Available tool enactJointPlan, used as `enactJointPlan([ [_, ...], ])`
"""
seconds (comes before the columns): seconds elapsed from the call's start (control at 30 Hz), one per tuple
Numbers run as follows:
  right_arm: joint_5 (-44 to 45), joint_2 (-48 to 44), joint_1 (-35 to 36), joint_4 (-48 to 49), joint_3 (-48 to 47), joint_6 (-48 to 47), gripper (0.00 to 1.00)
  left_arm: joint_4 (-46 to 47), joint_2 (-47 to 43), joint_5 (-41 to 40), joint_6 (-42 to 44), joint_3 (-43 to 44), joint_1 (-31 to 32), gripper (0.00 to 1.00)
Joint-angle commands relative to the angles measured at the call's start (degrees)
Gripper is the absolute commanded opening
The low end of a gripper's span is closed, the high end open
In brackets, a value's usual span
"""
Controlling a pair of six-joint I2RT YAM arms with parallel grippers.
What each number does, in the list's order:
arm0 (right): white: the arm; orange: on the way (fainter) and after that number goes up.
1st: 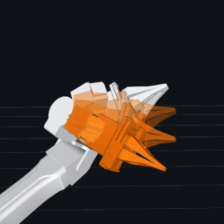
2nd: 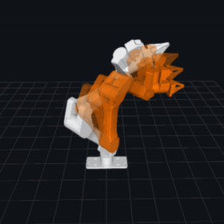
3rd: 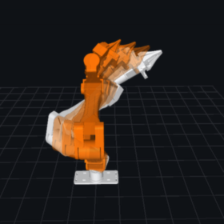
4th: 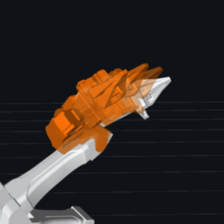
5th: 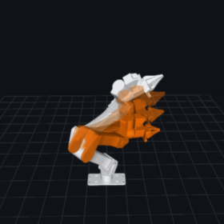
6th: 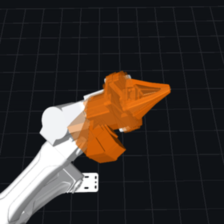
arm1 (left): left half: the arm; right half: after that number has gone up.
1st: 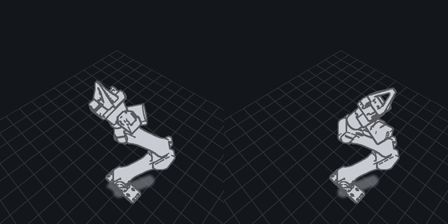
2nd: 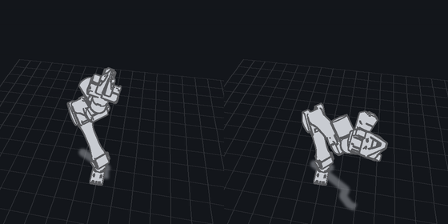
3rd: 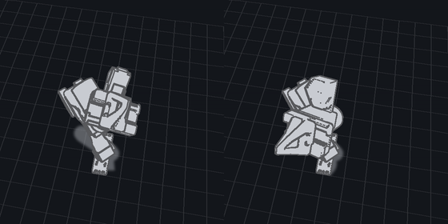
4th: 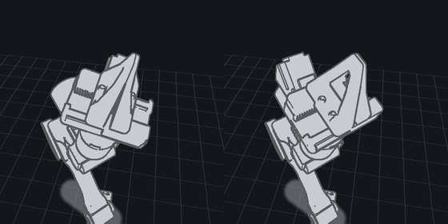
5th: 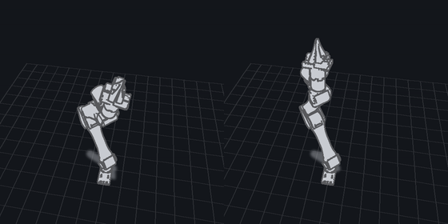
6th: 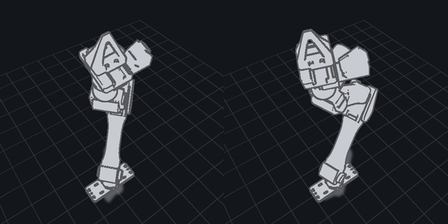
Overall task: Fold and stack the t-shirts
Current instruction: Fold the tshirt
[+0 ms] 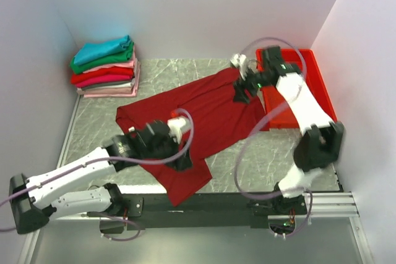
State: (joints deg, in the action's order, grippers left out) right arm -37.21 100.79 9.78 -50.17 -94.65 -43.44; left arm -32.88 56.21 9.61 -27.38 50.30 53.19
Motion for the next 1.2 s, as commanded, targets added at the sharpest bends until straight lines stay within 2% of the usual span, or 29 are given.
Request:
enactJointPlan([
  [0.0, -14.90, -10.77, -1.78, 2.09, 14.09, -14.55, 0.72, -6.65, 2.49, -9.43, -11.10, -1.08, 7.96, 0.65],
  [0.13, -16.14, -18.51, -5.03, 2.54, 21.96, -15.71, 0.72, -9.73, 7.77, -15.48, -22.07, -1.17, 21.30, 0.61],
  [0.33, -18.33, -21.42, -8.20, -0.80, 27.85, -17.64, 0.71, -16.32, 18.93, -19.45, -29.75, 0.40, 32.49, 0.53],
  [0.5, -20.27, -22.48, -8.55, -1.24, 31.19, -18.43, 0.71, -20.03, 25.62, -22.08, -30.81, 1.38, 34.35, 0.44],
  [0.67, -21.32, -22.66, -9.43, -2.38, 31.81, -19.14, 0.71, -18.53, 30.44, -22.35, -29.58, 1.11, 34.35, 0.42],
  [0.97, -22.99, -20.90, -11.71, -5.28, 30.67, -20.63, 0.70, -18.00, 34.76, -23.75, -26.59, 3.49, 34.26, 0.42],
  [1.17, -23.08, -20.99, -11.89, -6.16, 30.23, -21.07, 0.70, -16.95, 35.29, -22.88, -26.59, 2.43, 34.26, 0.32],
])
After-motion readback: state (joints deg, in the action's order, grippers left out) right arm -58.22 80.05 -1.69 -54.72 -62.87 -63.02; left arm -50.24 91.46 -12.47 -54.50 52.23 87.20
